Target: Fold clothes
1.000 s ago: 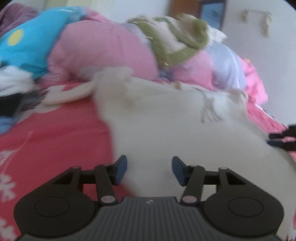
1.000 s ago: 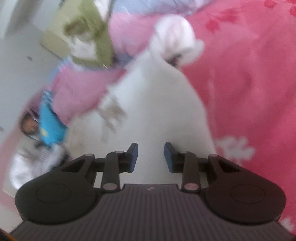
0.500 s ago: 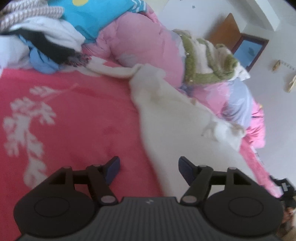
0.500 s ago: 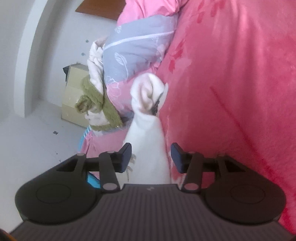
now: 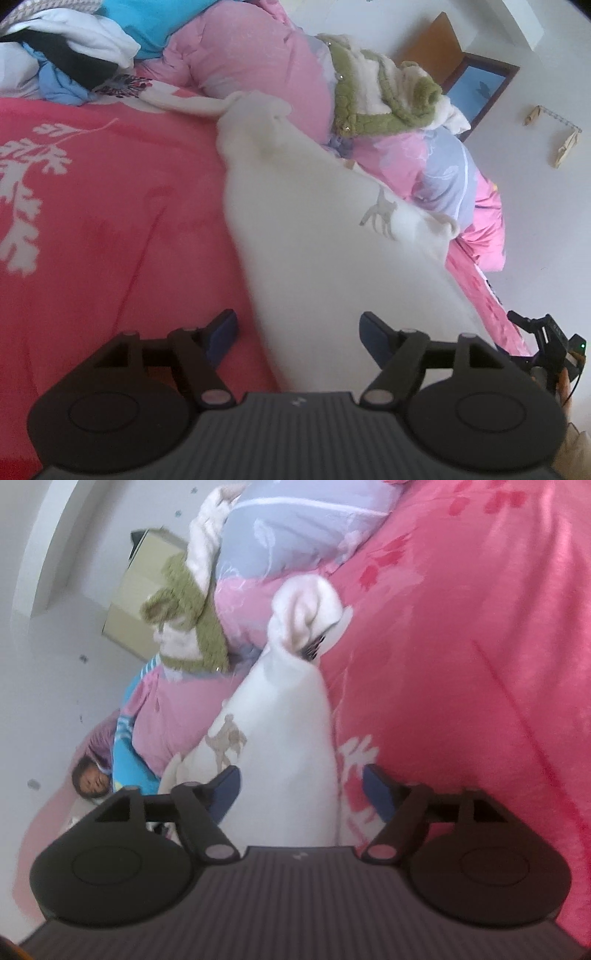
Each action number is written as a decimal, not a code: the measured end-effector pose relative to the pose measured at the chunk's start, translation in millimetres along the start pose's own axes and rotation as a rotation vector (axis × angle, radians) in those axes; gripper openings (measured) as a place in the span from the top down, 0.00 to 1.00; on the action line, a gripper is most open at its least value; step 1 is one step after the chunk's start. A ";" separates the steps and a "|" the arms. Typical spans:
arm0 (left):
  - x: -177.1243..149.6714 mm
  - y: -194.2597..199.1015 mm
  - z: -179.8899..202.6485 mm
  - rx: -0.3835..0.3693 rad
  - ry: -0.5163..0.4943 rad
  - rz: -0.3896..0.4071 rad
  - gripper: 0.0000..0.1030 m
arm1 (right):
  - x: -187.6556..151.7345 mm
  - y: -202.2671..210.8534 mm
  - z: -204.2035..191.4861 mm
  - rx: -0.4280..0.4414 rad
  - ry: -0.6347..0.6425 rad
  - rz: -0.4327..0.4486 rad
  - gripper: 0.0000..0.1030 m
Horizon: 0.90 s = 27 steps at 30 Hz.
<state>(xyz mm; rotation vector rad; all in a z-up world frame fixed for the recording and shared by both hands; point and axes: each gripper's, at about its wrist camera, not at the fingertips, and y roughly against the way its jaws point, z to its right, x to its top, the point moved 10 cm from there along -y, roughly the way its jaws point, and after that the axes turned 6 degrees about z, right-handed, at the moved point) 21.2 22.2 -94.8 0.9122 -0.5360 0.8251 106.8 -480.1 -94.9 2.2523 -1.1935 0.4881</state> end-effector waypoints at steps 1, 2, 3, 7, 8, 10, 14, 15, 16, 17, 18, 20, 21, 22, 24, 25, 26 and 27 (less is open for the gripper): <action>-0.7 1.3 0.5 0.000 0.003 0.001 0.27 | -1.1 -0.7 -2.8 0.002 0.014 -0.005 0.14; -1.3 2.6 1.0 0.001 0.006 0.001 0.26 | -2.2 -1.1 -5.7 0.007 0.025 -0.007 0.09; -2.0 3.9 1.5 0.001 0.009 0.002 0.24 | -2.3 -0.2 -8.2 0.017 0.027 -0.006 0.05; -3.8 9.0 2.8 0.009 0.017 0.006 0.20 | 5.3 14.3 -13.1 0.031 0.032 0.071 0.01; -1.9 9.7 1.4 0.033 0.005 0.014 0.17 | 8.0 17.9 -11.5 0.008 0.041 0.096 0.01; 2.0 11.3 -1.3 0.081 -0.020 0.030 0.13 | 13.1 24.8 -7.6 -0.047 0.061 0.145 0.01; 8.1 13.2 -9.3 0.189 -0.056 0.049 0.01 | 14.7 26.5 -5.2 -0.159 0.135 0.181 0.01; 8.1 12.9 -11.7 0.212 -0.060 0.050 0.00 | 12.5 24.8 -8.4 -0.169 0.166 0.178 0.01; 8.0 12.6 -13.3 0.231 -0.068 0.049 0.00 | 10.4 23.0 -11.6 -0.179 0.197 0.174 0.01; 7.5 11.8 -13.1 0.243 -0.085 0.045 0.00 | 8.3 21.2 -14.8 -0.189 0.227 0.170 0.01; 6.9 11.1 -12.9 0.255 -0.102 0.042 0.00 | 6.2 19.5 -18.0 -0.199 0.258 0.166 0.01; 5.5 9.5 -11.1 0.287 -0.141 0.036 0.00 | 1.8 15.8 -23.3 -0.227 0.321 0.158 0.01; 4.2 8.3 -9.7 0.300 -0.160 0.031 0.00 | -0.5 13.8 -25.2 -0.247 0.353 0.153 0.01; 3.1 7.1 -8.4 0.312 -0.177 0.026 0.00 | -3.2 11.3 -27.5 -0.259 0.377 0.147 0.01; 1.4 6.0 -7.1 0.328 -0.197 0.021 0.00 | -5.6 10.3 -31.2 -0.260 0.404 0.141 0.01; 1.0 6.2 -6.7 0.327 -0.201 0.024 0.00 | -5.8 10.6 -32.6 -0.257 0.409 0.144 0.01; 1.0 7.1 -6.8 0.324 -0.201 0.027 0.00 | -4.7 12.5 -33.1 -0.250 0.406 0.156 0.01; 1.0 8.6 -7.0 0.316 -0.197 0.031 0.00 | -3.1 14.5 -32.6 -0.245 0.398 0.169 0.01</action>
